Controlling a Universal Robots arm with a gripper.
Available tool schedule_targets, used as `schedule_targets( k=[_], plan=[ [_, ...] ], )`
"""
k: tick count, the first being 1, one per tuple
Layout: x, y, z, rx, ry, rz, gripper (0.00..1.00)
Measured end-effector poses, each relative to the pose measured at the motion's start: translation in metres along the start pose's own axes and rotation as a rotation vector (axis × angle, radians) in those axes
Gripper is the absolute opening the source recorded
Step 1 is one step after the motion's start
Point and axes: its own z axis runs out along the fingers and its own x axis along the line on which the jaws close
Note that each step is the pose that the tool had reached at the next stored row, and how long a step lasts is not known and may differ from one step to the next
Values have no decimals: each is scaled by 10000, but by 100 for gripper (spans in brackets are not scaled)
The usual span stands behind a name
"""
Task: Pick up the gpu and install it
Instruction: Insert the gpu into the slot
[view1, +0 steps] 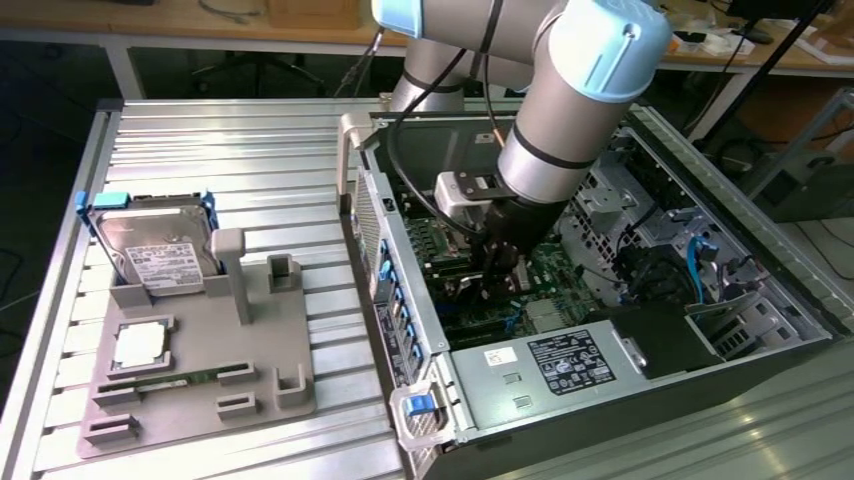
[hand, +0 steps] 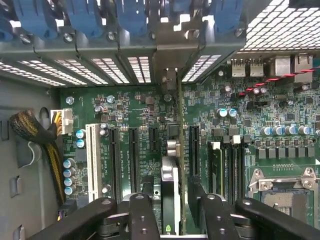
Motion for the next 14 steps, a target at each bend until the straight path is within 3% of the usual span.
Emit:
schedule_targets(
  k=[3,8,14],
  plan=[
    [0,2,-52,-1,2,0,40],
    [-2,13,-278,-3,0,0,40],
    [-3,15,-320,-2,-3,0,39]
  ],
)
